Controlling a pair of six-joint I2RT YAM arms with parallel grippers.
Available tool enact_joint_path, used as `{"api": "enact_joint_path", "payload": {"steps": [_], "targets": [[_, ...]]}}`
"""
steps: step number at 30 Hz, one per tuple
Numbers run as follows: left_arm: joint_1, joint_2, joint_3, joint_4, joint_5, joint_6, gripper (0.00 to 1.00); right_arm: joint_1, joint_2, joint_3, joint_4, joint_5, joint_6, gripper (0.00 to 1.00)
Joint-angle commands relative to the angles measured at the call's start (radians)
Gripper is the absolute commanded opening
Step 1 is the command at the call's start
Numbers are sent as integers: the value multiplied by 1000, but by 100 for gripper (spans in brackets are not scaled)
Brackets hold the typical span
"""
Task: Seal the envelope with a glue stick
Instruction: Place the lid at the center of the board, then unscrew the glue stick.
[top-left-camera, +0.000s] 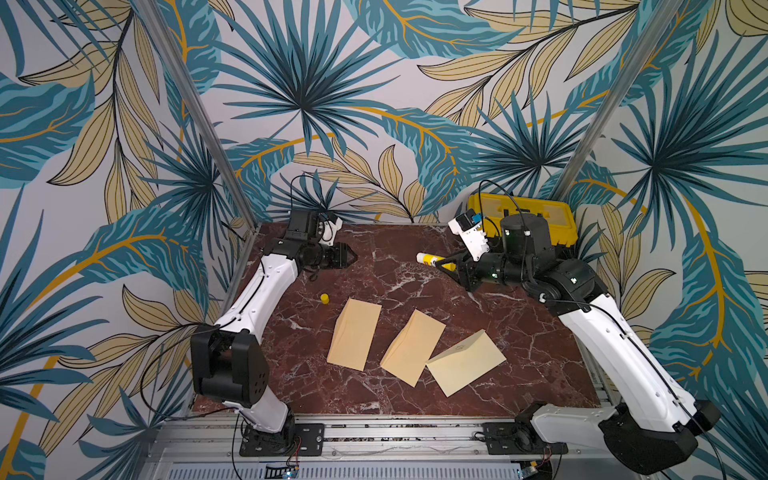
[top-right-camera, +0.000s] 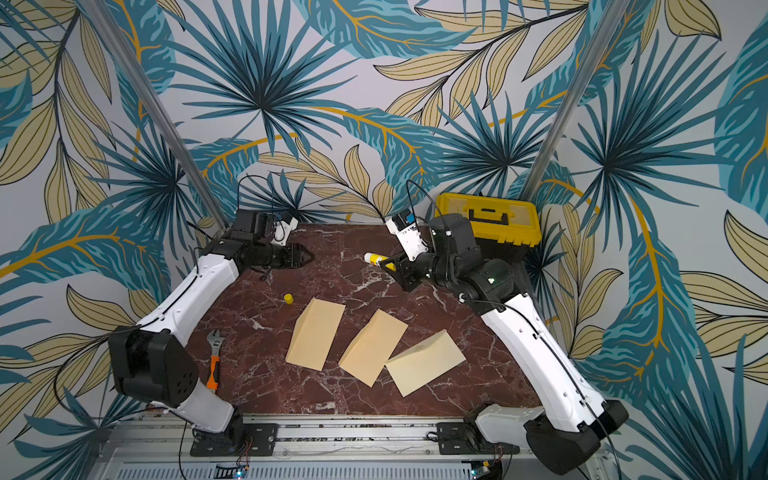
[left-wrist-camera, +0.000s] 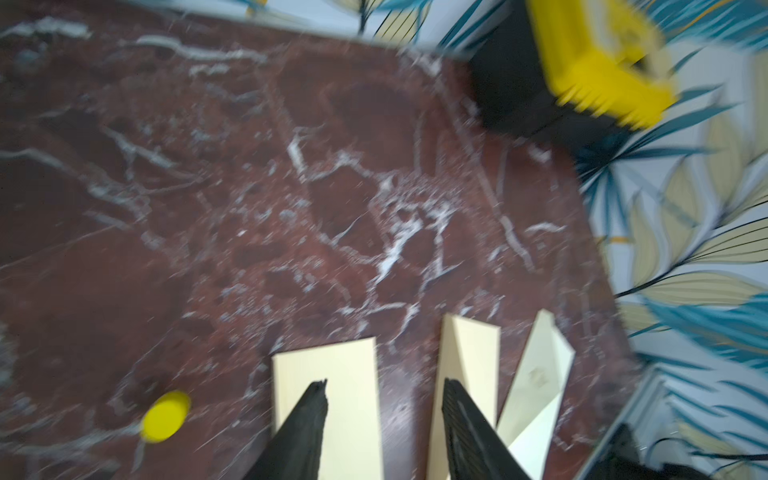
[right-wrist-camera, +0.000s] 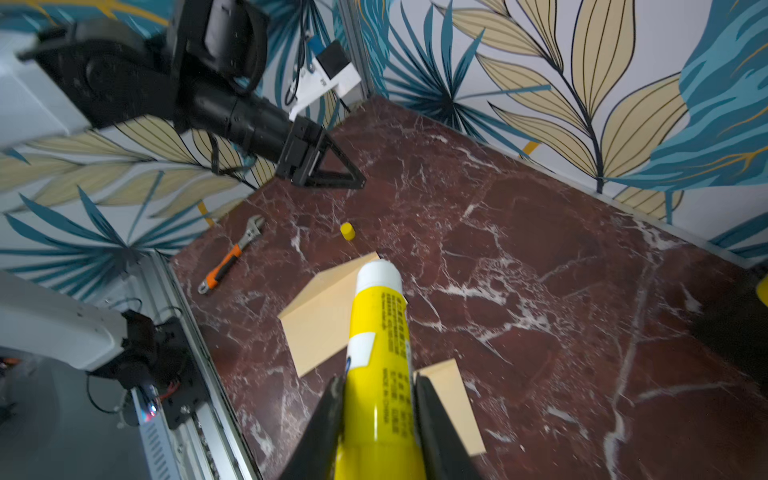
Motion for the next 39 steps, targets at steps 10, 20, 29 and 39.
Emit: {"api": "enact_joint_path", "payload": {"steps": [10, 20, 29, 39], "targets": [[-27, -171, -312, 1555, 240, -877, 57, 4, 65, -223, 1307, -166, 555, 0], [-121, -164, -301, 1935, 106, -990, 60, 114, 206, -161, 1682, -134, 655, 0], [-208, -146, -225, 1975, 98, -957, 60, 170, 295, -60, 1730, -162, 692, 0], [-226, -217, -205, 1844, 70, -833, 57, 220, 296, -51, 1593, -203, 623, 0]]}}
